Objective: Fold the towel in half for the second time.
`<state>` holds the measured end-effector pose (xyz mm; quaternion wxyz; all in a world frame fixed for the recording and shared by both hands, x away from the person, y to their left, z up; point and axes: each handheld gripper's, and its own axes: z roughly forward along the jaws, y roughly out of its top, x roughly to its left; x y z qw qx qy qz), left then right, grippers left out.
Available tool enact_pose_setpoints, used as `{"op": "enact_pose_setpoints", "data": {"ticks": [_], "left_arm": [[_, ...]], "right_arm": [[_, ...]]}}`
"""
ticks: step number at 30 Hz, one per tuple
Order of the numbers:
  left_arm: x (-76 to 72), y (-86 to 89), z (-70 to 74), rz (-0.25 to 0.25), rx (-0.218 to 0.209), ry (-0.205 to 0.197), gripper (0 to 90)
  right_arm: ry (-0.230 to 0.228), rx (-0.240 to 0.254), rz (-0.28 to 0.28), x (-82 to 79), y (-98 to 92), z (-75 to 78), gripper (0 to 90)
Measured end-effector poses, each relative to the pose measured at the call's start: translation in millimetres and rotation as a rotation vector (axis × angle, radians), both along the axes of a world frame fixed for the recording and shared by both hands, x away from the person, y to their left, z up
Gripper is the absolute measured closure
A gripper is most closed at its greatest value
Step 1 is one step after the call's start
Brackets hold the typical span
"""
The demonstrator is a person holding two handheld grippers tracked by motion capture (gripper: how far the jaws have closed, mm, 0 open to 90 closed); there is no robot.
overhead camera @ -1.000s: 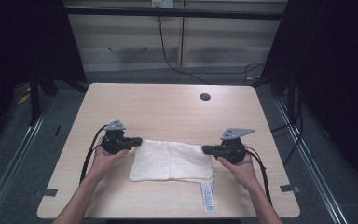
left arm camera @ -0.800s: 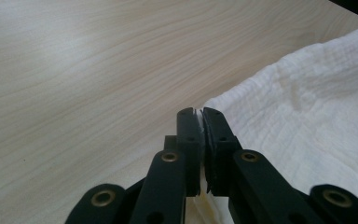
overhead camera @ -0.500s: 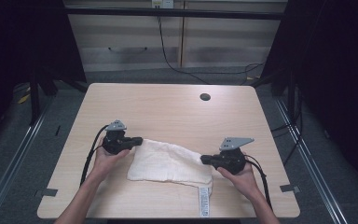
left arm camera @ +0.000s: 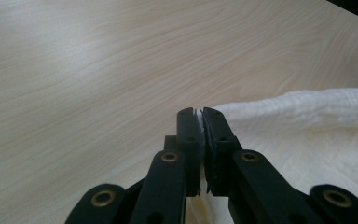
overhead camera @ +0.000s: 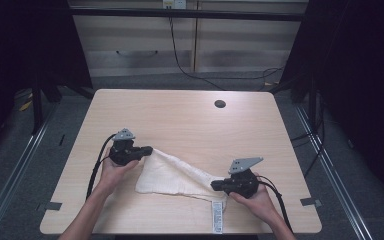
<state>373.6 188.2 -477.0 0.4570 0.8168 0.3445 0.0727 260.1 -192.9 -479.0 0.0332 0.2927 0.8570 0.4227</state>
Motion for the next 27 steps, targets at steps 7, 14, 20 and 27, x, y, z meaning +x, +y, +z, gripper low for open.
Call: {"op": "enact_pose_setpoints", "data": {"ticks": [7, 14, 20, 27], "left_arm": [[-0.7, 0.1, 0.7, -0.005, -0.001, 0.003, 86.3], [-4.1, -5.3, 2.9, -0.018, 0.002, -0.009, 86.3], [-9.0, -12.7, 13.8, -0.048, -0.028, -0.040, 86.2], [-10.7, -21.0, 25.6, -0.072, -0.055, -0.074, 86.0]], "right_arm": [[0.031, -0.010, 0.034, -5.4, 8.1, -7.1, 85.9], [0.079, -0.055, 0.053, -2.1, 13.9, -16.8, 86.8], [0.092, -0.064, -0.044, 16.8, 2.1, -17.7, 87.2], [0.078, -0.080, -0.109, 40.4, -6.0, -18.1, 87.4]]}}
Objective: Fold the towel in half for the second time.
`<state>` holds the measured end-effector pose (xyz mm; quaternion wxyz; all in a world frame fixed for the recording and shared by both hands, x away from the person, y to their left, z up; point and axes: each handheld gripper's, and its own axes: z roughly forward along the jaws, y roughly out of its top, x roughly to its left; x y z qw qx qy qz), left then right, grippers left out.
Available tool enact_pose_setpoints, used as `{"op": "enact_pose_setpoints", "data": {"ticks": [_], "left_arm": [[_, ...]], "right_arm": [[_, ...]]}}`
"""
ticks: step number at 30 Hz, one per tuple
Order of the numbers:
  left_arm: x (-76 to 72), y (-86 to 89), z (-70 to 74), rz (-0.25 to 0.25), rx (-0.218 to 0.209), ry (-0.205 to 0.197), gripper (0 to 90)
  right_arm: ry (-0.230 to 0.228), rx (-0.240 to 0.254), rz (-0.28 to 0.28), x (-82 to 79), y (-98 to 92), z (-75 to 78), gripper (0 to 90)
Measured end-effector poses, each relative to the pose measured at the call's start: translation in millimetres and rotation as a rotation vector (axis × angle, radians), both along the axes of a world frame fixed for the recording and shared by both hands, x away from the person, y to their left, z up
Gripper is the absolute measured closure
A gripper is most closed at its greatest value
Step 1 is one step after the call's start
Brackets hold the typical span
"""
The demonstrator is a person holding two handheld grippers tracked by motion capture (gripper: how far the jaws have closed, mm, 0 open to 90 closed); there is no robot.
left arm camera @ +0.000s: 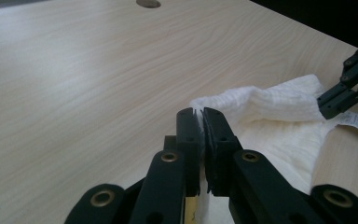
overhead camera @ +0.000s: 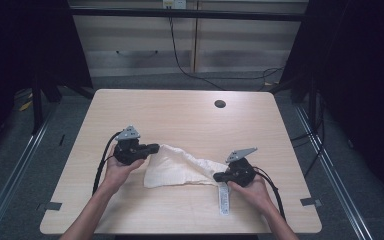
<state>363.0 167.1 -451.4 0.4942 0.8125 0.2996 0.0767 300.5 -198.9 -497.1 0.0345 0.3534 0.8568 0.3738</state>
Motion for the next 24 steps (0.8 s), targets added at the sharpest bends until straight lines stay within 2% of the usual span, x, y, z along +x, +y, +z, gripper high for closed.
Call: {"op": "enact_pose_setpoints", "data": {"ticks": [3, 5, 11, 15, 22, 24], "left_arm": [[-5.5, -2.4, 6.9, -0.027, -0.011, -0.017, 86.0], [-9.6, -2.6, 8.6, -0.041, -0.002, -0.022, 86.0], [-27.6, -1.0, 4.5, -0.088, 0.004, -0.010, 86.0], [-43.1, -2.6, -4.4, -0.118, 0.060, -0.009, 86.0], [-60.9, 3.9, -12.9, -0.163, 0.115, 0.006, 86.0], [-66.6, 3.3, -18.0, -0.183, 0.131, 0.014, 86.0]], "right_arm": [[-0.001, 0.018, -0.027, 6.1, -4.4, -1.9, 87.5], [-0.006, 0.012, -0.035, 9.1, -6.3, -1.9, 87.5], [-0.005, 0.016, -0.056, 14.2, -8.3, -2.5, 87.7], [-0.012, 0.006, -0.060, 12.8, -7.0, -2.0, 87.7], [-0.030, 0.015, -0.068, 10.9, -8.2, -3.8, 87.7], [-0.022, 0.018, -0.073, 10.5, -8.4, -3.8, 87.7]]}}
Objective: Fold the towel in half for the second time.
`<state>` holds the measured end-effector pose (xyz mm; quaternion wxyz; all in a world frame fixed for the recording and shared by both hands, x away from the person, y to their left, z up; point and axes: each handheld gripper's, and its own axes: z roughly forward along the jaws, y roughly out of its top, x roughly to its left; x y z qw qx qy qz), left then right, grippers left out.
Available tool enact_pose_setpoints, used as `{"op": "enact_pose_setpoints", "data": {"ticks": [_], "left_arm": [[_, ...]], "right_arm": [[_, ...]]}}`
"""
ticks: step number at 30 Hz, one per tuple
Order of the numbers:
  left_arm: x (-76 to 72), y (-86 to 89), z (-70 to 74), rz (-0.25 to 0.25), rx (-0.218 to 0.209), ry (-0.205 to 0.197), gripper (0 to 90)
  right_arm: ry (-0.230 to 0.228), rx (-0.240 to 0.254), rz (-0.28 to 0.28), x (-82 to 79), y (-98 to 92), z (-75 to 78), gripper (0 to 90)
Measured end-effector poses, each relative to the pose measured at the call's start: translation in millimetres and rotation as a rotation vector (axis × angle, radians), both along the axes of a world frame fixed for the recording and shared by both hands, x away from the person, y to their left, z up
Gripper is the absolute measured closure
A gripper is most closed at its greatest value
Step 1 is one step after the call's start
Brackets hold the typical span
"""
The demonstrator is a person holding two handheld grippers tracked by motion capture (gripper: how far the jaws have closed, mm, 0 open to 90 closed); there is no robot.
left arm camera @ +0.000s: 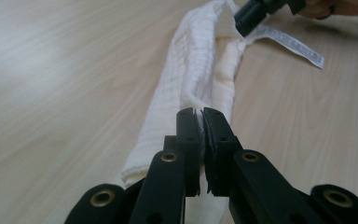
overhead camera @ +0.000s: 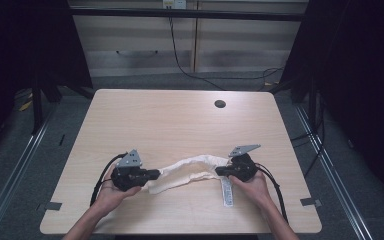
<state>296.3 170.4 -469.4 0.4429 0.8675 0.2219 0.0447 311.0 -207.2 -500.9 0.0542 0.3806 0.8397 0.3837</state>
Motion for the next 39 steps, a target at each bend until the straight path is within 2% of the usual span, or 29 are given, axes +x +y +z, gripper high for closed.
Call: {"op": "enact_pose_setpoints", "data": {"ticks": [6, 9, 11, 15, 18, 21, 22, 23, 25, 26, 29, 30, 31, 32, 33, 34, 37, 39], "left_arm": [[-15.5, -5.0, -17.6, -0.079, 0.077, 0.023, 85.9], [-20.8, -5.3, -26.5, -0.088, 0.102, 0.023, 85.9], [-22.3, -6.3, -26.3, -0.095, 0.125, 0.005, 85.8], [-18.4, -2.1, -27.6, -0.068, 0.136, -0.022, 85.9], [-13.8, 1.9, -28.2, -0.044, 0.138, -0.028, 85.9], [-12.3, 1.5, -29.4, -0.036, 0.129, -0.041, 86.0], [-11.0, 1.8, -29.4, -0.040, 0.136, -0.047, 86.0], [-9.7, 2.2, -29.6, -0.039, 0.136, -0.050, 86.0], [-4.5, 2.9, -29.8, -0.018, 0.140, -0.057, 85.9], [-2.1, 3.0, -29.9, -0.018, 0.136, -0.047, 86.0], [8.4, 1.4, -29.9, 0.002, 0.139, -0.045, 86.0], [12.1, 1.1, -30.8, 0.015, 0.131, -0.045, 85.9], [15.4, 1.2, -31.4, 0.022, 0.125, -0.041, 86.0], [18.2, 1.6, -31.0, 0.020, 0.134, -0.039, 86.0], [19.9, 0.5, -31.2, 0.039, 0.132, -0.042, 86.0], [21.5, 0.4, -30.9, 0.040, 0.140, -0.044, 86.0], [24.1, 0.3, -32.3, 0.055, 0.113, -0.030, 85.9], [24.6, 3.6, -33.9, 0.062, 0.082, -0.010, 85.8]], "right_arm": [[-0.009, 0.001, 0.001, -0.6, 0.1, -0.4, 87.7], [-0.015, 0.001, -0.003, -1.6, 0.6, -0.6, 87.7], [-0.016, -0.009, -0.007, -2.3, 0.9, 0.1, 87.7], [-0.028, -0.029, -0.015, -4.4, -3.4, 1.4, 87.6], [-0.046, -0.039, -0.027, -8.8, -8.3, 2.0, 87.6], [-0.083, -0.098, -0.031, -18.9, -7.4, 4.6, 87.6], [-0.086, -0.102, -0.032, -21.3, -7.1, 4.7, 87.5], [-0.086, -0.106, -0.030, -24.9, -7.0, 5.2, 87.5], [-0.075, -0.064, -0.031, -28.9, -10.3, 3.7, 87.5], [-0.074, -0.059, -0.040, -32.1, -13.3, 2.9, 87.5], [-0.097, -0.090, -0.055, -35.1, -17.6, 4.3, 87.5], [-0.087, -0.084, -0.058, -34.5, -18.3, 4.3, 87.5], [-0.102, -0.086, -0.066, -33.3, -18.2, 3.7, 87.5], [-0.101, -0.097, -0.072, -32.6, -17.5, 4.3, 87.5], [-0.112, -0.109, -0.070, -31.8, -16.6, 4.7, 87.6], [-0.138, -0.147, -0.083, -33.4, -14.8, 7.0, 87.8], [-0.153, -0.142, -0.090, -33.9, -17.1, 9.4, 87.8], [-0.148, -0.110, -0.095, -35.7, -21.6, 10.3, 87.6]]}}
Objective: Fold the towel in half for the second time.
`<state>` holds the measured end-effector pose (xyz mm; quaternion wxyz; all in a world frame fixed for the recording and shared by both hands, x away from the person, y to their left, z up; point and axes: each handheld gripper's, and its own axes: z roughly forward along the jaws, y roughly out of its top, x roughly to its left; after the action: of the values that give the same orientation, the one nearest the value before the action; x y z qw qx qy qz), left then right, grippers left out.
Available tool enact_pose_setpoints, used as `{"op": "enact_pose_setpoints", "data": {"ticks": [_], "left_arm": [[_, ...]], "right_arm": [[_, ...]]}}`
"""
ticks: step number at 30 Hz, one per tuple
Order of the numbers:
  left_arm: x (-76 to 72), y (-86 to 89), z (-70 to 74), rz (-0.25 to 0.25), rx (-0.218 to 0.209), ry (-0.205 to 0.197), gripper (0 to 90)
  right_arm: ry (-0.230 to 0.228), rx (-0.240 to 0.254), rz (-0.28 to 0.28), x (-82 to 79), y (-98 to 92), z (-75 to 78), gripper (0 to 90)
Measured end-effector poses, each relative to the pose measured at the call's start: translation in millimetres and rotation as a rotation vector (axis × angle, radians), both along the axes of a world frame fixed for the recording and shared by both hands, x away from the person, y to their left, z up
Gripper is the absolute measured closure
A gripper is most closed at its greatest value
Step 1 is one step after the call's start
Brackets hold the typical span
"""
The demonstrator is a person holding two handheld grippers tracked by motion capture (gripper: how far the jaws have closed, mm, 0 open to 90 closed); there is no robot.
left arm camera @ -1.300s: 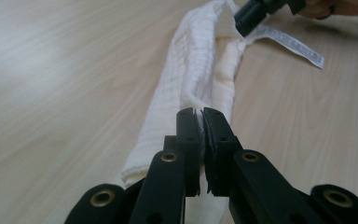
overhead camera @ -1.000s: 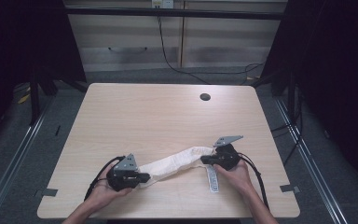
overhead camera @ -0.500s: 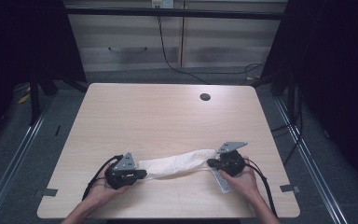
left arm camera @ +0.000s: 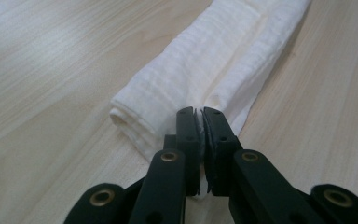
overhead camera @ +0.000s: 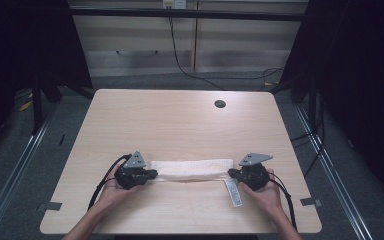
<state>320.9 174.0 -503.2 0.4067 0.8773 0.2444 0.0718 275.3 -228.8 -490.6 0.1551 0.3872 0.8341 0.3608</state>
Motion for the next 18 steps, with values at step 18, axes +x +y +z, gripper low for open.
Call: {"op": "enact_pose_setpoints", "data": {"ticks": [18], "left_arm": [[-14.6, 33.1, 31.5, 0.052, -0.181, 0.040, 51.3]], "right_arm": [[0.030, 0.252, -0.022, -19.3, -23.4, 14.4, 57.3]]}}
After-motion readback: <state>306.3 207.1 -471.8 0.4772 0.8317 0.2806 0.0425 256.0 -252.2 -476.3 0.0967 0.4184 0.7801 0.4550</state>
